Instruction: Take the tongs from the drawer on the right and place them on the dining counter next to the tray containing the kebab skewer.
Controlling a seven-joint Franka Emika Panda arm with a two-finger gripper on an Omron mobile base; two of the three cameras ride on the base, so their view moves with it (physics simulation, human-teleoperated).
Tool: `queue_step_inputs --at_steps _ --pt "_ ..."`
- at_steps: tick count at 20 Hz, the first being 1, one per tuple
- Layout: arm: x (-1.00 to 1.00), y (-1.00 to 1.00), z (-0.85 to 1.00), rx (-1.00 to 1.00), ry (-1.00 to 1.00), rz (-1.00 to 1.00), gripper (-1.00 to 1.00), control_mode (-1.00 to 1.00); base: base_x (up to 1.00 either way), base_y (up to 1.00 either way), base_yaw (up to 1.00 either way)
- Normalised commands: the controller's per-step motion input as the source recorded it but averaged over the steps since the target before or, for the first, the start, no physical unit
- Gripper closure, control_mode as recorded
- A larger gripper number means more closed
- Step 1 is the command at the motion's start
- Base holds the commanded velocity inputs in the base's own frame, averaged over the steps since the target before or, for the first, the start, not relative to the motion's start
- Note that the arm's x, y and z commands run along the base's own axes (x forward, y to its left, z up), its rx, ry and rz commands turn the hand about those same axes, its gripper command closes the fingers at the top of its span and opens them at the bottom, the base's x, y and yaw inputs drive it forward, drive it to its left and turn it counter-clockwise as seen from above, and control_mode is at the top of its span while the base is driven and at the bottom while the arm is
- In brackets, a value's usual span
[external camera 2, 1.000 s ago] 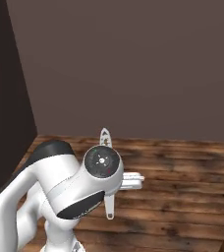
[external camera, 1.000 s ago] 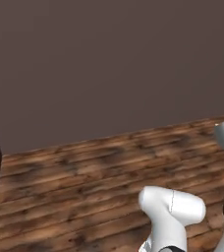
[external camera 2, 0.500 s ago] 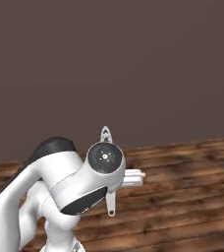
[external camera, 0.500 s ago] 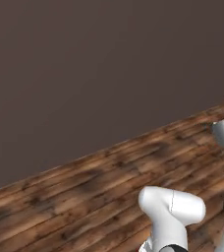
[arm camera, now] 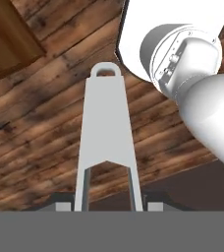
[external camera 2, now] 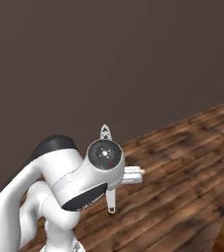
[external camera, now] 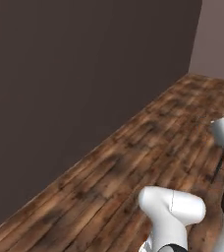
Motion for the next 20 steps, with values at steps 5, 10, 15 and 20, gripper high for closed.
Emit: queue_step_inputs --at_steps 5,10,15,20 --pt "0.0 0.0 0.0 0.0 0.0 0.0 1.0 1.0 1.0 0.01 -0.7" --pt "0.0 0.0 0.0 0.0 0.0 0.0 1.0 1.0 1.0 0.4 -0.68" --pt "0.0 0.0 0.0 0.0 0.0 0.0 1.0 1.0 1.0 0.94 -0.64" --pt "0.0 0.0 0.0 0.0 0.0 0.0 1.0 1.0 1.0 1.0 -0.58"
